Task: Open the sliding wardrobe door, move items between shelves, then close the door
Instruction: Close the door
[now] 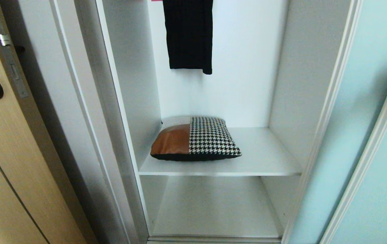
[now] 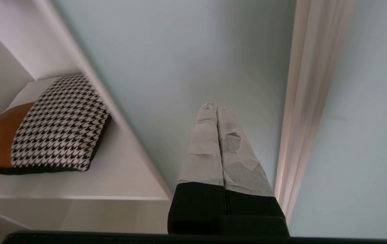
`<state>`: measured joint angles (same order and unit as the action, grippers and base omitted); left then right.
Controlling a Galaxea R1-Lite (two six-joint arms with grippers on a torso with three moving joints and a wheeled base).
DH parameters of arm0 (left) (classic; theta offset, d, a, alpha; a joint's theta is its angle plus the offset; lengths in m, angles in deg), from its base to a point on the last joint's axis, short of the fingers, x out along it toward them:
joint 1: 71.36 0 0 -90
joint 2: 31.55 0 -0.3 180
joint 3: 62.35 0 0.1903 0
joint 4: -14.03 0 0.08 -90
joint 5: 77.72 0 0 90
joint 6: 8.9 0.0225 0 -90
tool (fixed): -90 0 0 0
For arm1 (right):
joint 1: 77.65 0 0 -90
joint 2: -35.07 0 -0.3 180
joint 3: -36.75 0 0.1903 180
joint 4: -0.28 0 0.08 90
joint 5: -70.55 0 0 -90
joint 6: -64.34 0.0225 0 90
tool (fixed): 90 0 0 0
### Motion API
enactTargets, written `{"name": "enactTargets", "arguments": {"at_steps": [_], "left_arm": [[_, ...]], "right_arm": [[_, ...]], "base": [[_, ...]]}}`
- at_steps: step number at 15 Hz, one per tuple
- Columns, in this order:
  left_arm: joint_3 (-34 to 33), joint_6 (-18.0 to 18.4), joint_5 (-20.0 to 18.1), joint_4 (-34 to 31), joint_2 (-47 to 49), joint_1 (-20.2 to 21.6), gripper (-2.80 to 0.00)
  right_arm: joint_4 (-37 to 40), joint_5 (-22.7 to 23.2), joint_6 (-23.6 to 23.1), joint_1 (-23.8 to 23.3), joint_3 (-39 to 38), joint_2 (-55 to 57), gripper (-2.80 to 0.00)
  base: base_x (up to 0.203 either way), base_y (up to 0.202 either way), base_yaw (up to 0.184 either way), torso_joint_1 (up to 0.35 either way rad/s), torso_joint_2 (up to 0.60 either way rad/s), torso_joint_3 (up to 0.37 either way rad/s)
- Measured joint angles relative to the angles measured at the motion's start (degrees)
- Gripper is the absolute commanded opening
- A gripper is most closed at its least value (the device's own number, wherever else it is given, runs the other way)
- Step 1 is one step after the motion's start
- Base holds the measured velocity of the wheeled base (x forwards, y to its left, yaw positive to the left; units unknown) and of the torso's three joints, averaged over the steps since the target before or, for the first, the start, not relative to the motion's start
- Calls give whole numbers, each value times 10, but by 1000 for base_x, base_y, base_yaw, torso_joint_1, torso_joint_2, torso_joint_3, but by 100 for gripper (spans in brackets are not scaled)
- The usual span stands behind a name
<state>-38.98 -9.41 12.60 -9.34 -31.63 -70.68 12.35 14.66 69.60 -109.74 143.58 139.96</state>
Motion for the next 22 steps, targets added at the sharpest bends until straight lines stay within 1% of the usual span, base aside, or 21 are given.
{"name": "enactTargets", "arguments": {"at_steps": [2,5,7,9,13,15,17,22], "left_arm": [[0,0,0,0,0,0,-280],[0,0,0,0,0,0,-280],[0,0,0,0,0,0,-280],[0,0,0,0,0,0,-280],[0,0,0,0,0,0,-280],[0,0,0,0,0,0,-280],[0,0,0,0,0,0,-280],[0,0,0,0,0,0,-280]], "right_arm": [[-2,17,-1,-21,-25,-23,-280],[-8,72,-2,-74,-37,-50,-280],[-30,77,0,-97,-30,-50,-280],[-42,77,1,-105,-16,-37,-280],[-26,74,3,-98,39,12,-280],[-15,55,2,-86,59,35,-280],[-15,40,2,-77,72,53,-280],[-16,30,12,-70,103,89,-280]], "base": [[0,0,0,0,0,0],[0,0,0,0,0,0],[0,0,0,0,0,0],[0,0,0,0,0,0],[0,0,0,0,0,0],[0,0,0,0,0,0],[0,0,0,0,0,0],[0,0,0,0,0,0]]}}
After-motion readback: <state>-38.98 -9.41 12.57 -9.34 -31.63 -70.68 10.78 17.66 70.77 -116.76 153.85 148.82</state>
